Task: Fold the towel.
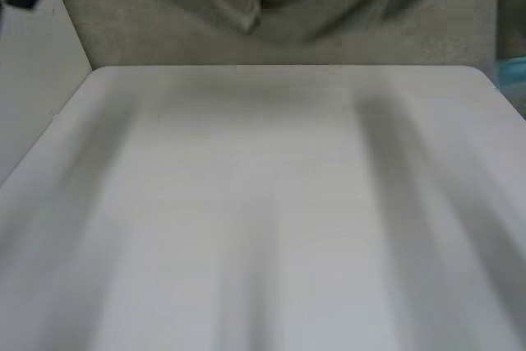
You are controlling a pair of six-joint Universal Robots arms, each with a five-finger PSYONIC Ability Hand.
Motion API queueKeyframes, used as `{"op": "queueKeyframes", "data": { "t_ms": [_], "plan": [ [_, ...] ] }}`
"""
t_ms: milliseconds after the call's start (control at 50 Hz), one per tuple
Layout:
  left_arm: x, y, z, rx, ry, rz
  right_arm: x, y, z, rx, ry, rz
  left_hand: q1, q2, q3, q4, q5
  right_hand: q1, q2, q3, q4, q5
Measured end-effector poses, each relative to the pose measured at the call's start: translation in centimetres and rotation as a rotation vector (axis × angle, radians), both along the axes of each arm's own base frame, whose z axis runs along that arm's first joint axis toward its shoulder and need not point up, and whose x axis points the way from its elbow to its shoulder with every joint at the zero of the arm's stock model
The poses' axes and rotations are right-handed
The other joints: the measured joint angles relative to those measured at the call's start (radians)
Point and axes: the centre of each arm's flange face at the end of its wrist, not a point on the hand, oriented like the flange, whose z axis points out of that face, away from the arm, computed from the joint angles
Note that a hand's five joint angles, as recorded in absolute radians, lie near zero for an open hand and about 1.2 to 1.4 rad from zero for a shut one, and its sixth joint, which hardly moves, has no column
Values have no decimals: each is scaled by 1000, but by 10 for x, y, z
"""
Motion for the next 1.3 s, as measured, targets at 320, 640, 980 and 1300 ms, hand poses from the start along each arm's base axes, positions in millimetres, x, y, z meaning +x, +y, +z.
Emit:
{"op": "queueKeyframes", "data": {
  "t_ms": [320, 640, 980, 1300],
  "plan": [
    [-2, -13, -142, 386, -116, -78, 21, 6, -141, 583, 328, 183, 0, 0, 2, 9, 0, 0, 0, 3, 0, 0],
    [-1, 8, -275, 700, -540, -50, 13, 27, -291, 986, 636, 194, 0, 0, 3, 14, 9, 0, 0, 6, 0, 0],
    [15, 28, -216, 622, -543, 10, 3, 35, -232, 874, 577, 162, 0, 0, 3, 14, 9, 0, 0, 6, 0, 0],
    [20, 69, -186, 552, -575, 32, -16, 67, -186, 926, 654, 164, 0, 0, 3, 14, 9, 0, 0, 6, 0, 0]
  ]
}}
